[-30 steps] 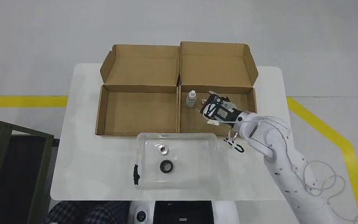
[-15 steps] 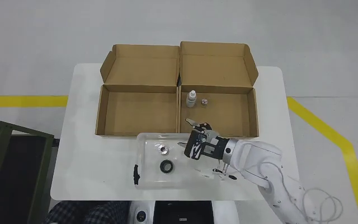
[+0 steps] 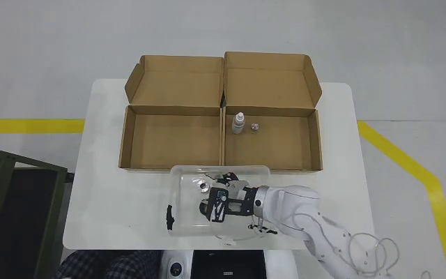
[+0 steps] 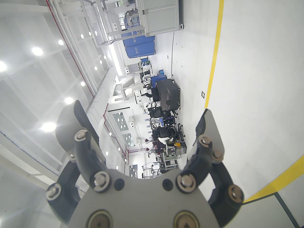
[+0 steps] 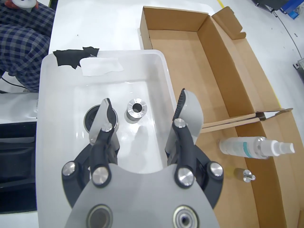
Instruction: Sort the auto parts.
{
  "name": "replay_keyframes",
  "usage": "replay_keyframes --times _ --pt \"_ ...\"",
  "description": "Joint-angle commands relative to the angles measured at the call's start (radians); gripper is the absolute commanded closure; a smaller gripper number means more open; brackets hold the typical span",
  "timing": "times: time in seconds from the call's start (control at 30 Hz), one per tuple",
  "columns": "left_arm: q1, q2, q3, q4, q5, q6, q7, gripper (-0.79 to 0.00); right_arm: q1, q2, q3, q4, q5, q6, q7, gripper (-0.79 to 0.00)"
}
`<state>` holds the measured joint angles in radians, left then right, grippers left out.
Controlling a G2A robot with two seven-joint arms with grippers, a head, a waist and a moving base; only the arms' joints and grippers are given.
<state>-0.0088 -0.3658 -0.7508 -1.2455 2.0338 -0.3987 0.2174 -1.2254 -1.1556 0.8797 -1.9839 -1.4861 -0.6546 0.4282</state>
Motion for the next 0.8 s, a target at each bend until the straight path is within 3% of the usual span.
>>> replay_keyframes --times 0.0,0.77 --pt "0.000 0.000 0.000 0.000 0.000 0.000 0.000 -0.785 0.015 -0.004 -0.015 0.015 0.000 -0.001 0.001 -0.391" --pt "0.000 0.000 0.000 0.000 0.000 0.000 0.000 -0.785 0.179 -0.055 -0.120 0.218 0.067 -0.014 0.047 -0.385"
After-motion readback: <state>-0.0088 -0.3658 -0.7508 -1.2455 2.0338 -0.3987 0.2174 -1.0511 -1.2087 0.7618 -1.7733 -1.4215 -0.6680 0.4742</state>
